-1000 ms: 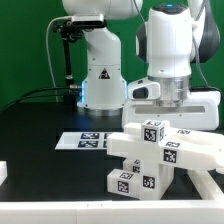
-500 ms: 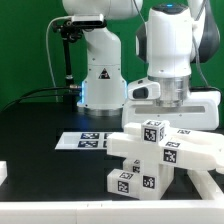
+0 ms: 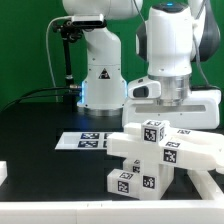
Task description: Assemble chair
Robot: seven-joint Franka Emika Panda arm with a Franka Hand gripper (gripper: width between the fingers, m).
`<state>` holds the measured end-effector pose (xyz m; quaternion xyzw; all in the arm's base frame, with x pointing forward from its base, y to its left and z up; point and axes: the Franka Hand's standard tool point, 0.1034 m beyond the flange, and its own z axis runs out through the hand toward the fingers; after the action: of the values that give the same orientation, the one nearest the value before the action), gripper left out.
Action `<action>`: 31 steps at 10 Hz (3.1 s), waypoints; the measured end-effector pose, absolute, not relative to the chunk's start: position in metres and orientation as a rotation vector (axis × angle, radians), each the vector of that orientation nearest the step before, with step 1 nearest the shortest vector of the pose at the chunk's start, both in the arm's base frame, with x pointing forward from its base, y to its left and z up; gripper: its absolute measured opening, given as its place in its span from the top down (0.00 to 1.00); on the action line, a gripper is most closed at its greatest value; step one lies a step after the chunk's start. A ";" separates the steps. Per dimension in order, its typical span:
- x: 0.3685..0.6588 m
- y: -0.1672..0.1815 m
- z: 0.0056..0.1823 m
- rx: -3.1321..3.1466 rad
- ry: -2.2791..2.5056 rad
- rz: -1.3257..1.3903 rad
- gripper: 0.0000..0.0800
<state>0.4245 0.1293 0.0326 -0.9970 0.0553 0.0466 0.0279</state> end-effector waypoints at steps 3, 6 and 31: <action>0.443 0.108 0.115 -3.025 0.141 0.164 0.64; 0.468 0.093 0.157 -3.004 0.171 0.176 0.64; 0.536 0.088 0.123 -3.110 -0.037 0.009 0.64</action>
Offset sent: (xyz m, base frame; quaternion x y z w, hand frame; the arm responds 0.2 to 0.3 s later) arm 0.0323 -0.0444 0.1000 -0.0006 -0.0518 -0.0403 0.9978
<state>0.5359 0.0885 0.1226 -0.9998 -0.0120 0.0028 0.0155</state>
